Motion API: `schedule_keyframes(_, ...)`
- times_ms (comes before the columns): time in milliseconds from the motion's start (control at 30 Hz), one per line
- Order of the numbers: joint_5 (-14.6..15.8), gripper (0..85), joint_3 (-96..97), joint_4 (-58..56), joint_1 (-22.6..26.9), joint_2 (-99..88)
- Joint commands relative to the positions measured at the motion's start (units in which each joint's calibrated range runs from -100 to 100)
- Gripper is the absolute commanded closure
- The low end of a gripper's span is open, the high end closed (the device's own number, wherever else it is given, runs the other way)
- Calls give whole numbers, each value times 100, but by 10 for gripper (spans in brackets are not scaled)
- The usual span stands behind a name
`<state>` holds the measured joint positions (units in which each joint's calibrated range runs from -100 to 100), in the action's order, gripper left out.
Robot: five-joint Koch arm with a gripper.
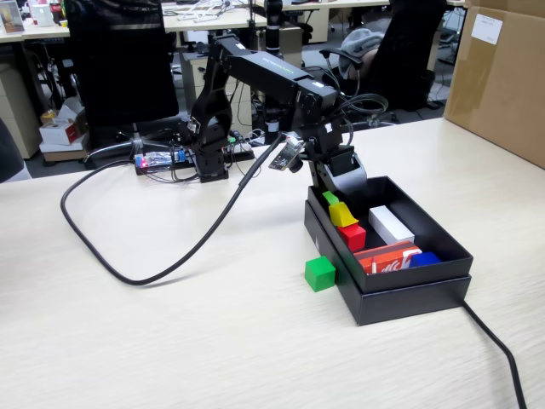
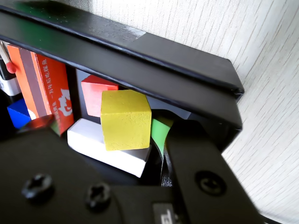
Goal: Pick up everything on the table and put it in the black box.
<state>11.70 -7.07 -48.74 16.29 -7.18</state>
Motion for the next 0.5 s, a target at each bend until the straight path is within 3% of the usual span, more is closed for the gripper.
schedule_keyframes(0, -44, 439, -136, 15, -15, -527)
schedule_keyframes(200, -132, 435, -226, -20, -269, -1903)
schedule_keyframes(467, -347, 426, -36, -55, -674, -2408)
